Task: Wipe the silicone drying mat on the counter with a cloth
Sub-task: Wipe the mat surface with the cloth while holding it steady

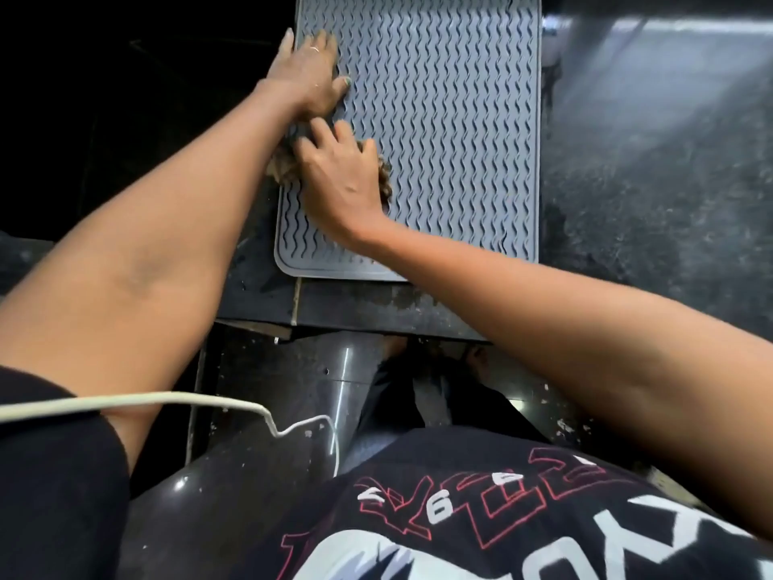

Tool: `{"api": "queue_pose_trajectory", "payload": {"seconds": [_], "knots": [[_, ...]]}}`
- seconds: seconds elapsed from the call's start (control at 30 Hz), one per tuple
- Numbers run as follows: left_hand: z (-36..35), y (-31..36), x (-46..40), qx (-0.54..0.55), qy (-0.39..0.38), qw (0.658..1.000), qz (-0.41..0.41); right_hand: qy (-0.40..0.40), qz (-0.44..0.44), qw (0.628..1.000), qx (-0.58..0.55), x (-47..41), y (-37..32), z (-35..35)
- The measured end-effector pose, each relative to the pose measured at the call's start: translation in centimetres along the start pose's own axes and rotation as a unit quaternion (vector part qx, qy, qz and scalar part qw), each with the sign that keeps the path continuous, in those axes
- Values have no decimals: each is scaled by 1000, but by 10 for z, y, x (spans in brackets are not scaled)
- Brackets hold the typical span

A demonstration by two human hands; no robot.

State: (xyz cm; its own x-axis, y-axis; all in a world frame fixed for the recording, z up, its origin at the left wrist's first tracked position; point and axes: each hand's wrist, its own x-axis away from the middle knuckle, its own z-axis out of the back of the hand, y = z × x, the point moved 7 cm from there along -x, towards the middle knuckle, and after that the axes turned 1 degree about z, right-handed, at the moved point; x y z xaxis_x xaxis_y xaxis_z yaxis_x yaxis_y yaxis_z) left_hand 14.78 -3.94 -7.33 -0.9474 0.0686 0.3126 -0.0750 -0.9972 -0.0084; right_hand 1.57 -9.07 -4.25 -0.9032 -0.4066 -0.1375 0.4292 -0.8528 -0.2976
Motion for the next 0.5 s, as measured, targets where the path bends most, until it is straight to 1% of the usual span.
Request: {"api": "queue_pose_trajectory", "payload": {"seconds": [0.1, 0.17, 0.27, 0.33, 0.43, 0.5], "knots": [[-5, 1, 6, -5, 8, 1000, -2, -32, 66, 997, 39, 11, -5, -9], [-7, -3, 7, -1, 0, 1000, 3, -31, 95, 995, 5, 33, -11, -8], [-6, -3, 5, -1, -20, 1000, 2, -30, 104, 991, -76, 78, -23, -4], [-6, -1, 4, 1, -30, 1000, -6, -36, 94, 989, -112, 96, -28, -1], [-4, 1, 6, 21, -38, 999, 0, -112, 74, 977, -163, 79, -24, 0], [-2, 1, 8, 55, -41, 998, 13, -146, 8, 958, -247, 60, -8, 3]]}}
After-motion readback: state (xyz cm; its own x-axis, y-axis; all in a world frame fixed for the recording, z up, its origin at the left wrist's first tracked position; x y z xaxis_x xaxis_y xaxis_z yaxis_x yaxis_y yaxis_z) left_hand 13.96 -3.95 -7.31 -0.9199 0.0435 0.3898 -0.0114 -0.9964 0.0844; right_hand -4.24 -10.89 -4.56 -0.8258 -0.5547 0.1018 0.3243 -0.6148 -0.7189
